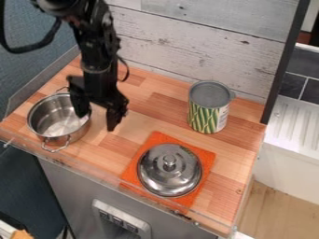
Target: Move a pot
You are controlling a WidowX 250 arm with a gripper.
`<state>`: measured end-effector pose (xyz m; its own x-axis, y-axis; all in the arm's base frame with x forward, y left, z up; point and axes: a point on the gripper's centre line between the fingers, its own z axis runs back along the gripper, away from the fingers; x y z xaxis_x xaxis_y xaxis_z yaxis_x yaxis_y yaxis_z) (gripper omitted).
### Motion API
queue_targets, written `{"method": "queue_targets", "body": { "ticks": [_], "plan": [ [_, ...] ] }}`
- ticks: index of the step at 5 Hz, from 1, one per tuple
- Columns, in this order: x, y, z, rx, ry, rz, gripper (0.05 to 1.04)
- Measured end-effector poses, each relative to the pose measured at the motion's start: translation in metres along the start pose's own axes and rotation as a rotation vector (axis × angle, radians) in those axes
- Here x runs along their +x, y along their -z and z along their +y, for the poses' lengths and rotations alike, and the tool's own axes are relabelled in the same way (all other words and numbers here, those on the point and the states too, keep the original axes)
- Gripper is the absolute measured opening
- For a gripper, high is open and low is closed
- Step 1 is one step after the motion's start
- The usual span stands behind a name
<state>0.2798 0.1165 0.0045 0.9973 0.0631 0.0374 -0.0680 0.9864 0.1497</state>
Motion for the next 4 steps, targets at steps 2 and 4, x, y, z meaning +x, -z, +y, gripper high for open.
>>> {"method": "queue_targets", "body": {
  "ticks": [2,4],
  "plan": [
    [0.0,0.008,0.008,0.005,-0.021,0.006,0.679],
    [-0.002,-0.011,0.011,0.03,-0.035,-0.045,0.161]
  ]
}}
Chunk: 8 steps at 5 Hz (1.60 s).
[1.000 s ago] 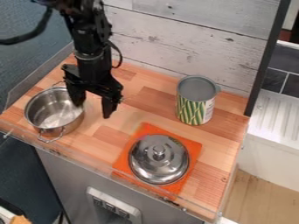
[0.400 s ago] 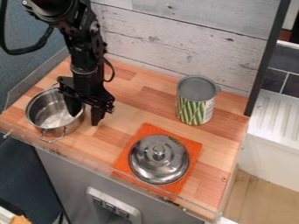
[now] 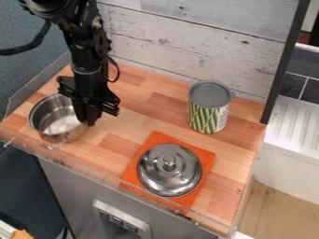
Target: Move a pot
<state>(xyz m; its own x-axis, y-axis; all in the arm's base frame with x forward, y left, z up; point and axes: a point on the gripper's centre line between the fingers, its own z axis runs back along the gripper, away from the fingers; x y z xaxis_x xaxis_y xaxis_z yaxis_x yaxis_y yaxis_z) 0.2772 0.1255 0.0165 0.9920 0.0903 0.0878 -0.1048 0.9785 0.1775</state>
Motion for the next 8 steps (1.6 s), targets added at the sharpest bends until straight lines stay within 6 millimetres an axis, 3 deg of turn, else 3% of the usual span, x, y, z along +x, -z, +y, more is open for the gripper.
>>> {"method": "queue_targets", "body": {
  "ticks": [1,2,4,6,7,8],
  "plan": [
    [-0.004,-0.009,0.003,0.012,-0.022,-0.004,0.067],
    [-0.004,-0.023,0.004,0.021,-0.049,-0.01,0.056],
    [0.053,-0.064,-0.049,-0.045,0.036,-0.148,0.055],
    [0.085,-0.044,-0.083,-0.08,0.085,-0.125,0.054],
    [0.095,-0.024,-0.095,-0.082,0.112,-0.091,0.054],
    [0.095,-0.021,-0.102,-0.096,0.121,-0.077,0.077]
  ]
}}
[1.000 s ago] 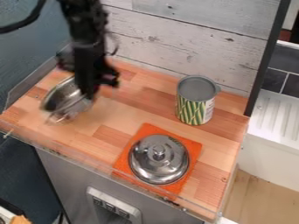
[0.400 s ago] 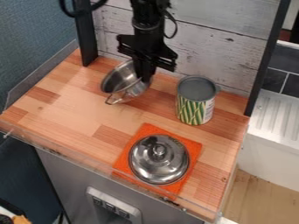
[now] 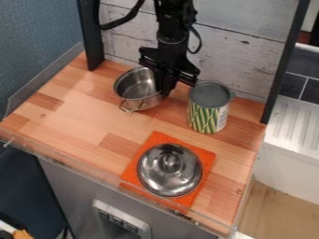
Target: Move a pot
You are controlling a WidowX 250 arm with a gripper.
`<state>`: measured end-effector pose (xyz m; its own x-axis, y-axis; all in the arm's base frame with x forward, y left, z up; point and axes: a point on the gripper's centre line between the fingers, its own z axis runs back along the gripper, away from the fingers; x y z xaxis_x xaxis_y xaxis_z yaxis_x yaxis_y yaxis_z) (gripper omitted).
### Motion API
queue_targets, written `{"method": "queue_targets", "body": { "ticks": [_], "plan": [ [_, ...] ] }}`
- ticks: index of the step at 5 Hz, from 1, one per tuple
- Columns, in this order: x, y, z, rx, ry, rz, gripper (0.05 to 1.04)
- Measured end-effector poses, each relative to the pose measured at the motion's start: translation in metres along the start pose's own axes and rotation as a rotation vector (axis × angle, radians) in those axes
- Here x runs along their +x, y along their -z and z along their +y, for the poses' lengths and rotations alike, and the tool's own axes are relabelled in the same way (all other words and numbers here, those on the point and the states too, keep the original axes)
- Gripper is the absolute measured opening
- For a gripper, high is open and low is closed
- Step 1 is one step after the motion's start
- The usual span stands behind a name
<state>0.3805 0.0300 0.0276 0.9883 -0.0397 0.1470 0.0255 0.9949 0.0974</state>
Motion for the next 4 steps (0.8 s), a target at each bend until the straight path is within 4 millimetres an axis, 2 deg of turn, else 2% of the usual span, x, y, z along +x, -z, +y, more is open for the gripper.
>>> {"method": "queue_targets", "body": {
  "ticks": [1,2,3,4],
  "plan": [
    [-0.003,-0.002,-0.014,-0.016,-0.003,0.028,0.225],
    [0.004,-0.015,-0.018,-0.036,-0.001,0.015,0.478],
    [0.007,-0.039,-0.01,-0.06,-0.019,-0.019,0.782],
    [0.002,-0.049,0.004,-0.071,-0.037,-0.018,0.999]
  ]
}}
